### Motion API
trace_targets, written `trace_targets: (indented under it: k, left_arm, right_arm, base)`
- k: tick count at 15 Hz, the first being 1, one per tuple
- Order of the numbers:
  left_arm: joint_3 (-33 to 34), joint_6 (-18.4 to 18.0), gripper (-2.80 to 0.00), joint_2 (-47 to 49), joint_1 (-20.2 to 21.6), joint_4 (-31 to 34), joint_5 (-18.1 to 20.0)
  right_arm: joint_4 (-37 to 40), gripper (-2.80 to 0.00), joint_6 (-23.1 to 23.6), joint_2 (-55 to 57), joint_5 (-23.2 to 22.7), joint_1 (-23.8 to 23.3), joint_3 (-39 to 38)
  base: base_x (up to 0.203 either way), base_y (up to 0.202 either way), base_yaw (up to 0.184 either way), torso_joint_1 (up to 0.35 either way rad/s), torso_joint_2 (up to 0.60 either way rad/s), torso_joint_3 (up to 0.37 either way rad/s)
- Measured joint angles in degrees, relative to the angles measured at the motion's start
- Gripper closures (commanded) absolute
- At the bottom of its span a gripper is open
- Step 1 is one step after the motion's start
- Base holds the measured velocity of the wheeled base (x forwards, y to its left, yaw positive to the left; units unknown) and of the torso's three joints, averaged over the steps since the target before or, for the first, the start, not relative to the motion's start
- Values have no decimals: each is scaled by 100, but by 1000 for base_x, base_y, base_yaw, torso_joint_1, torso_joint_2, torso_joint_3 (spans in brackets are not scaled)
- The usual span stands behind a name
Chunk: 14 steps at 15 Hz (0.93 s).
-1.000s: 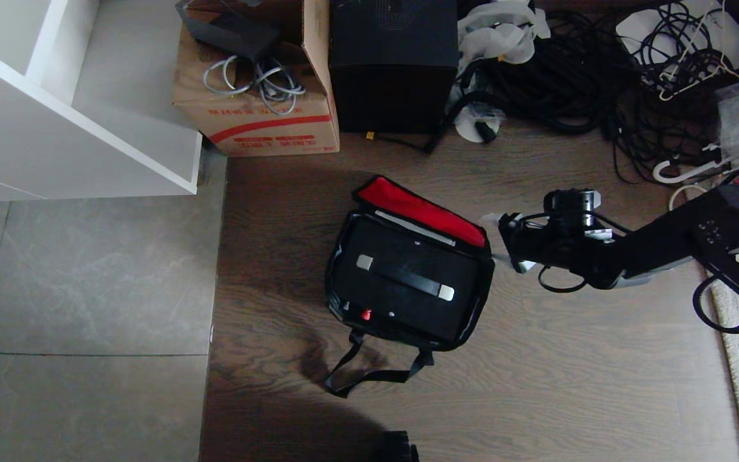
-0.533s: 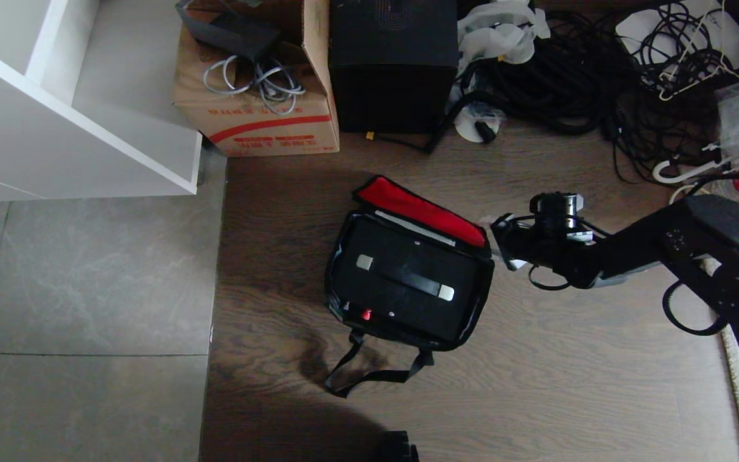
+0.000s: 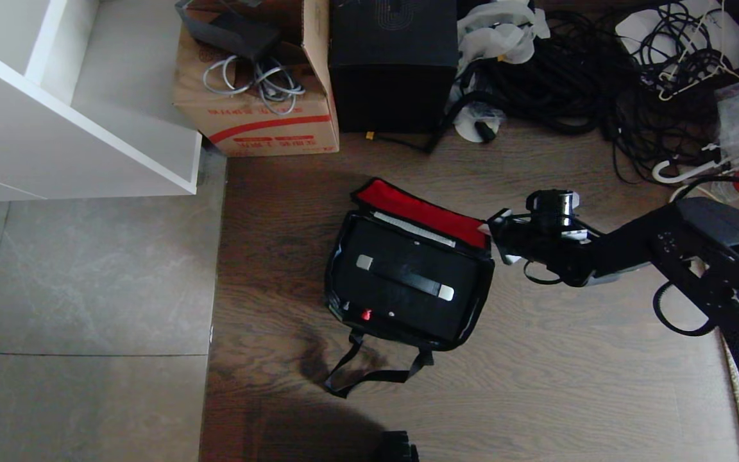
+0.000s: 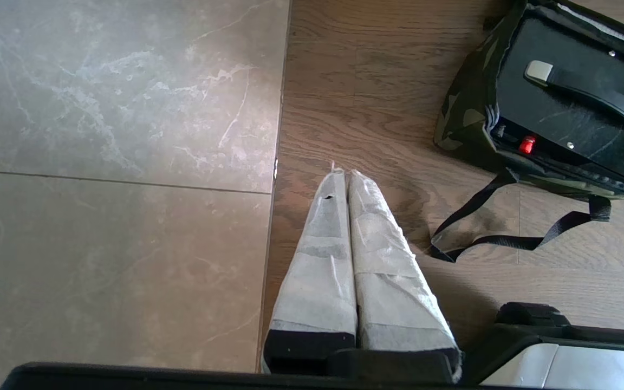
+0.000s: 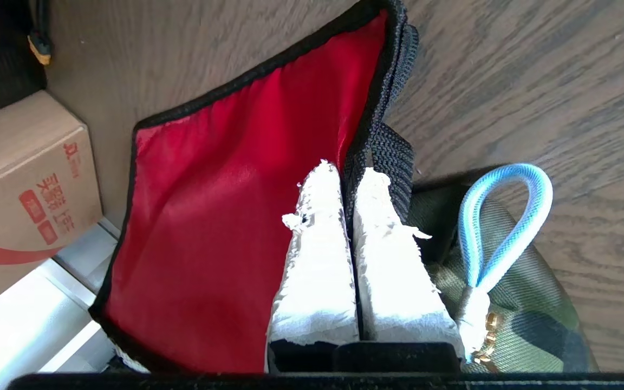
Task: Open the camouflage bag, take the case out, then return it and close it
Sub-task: Close the top of the storage box
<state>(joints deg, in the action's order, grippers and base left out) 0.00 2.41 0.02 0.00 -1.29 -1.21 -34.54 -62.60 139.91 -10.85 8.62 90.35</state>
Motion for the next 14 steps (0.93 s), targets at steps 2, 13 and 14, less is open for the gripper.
trace_targets:
  k: [2, 13, 14]
  left_arm:
    - [0, 1, 0, 0, 0, 0, 1]
    - [0, 0, 0, 0, 0, 0, -2]
    - [0, 0, 0, 0, 0, 0, 0]
  right_arm:
    - [-3, 0, 90, -161, -18, -9, -171]
    - [-1719, -280, 3124, -2289, -1318, -40, -3330]
    - [-1945, -280, 3191, -2414, -1385, 12, -3487]
  base:
    - [0, 0, 0, 0, 0, 0]
    - [0, 0, 0, 0, 0, 0]
    - [0, 0, 0, 0, 0, 0]
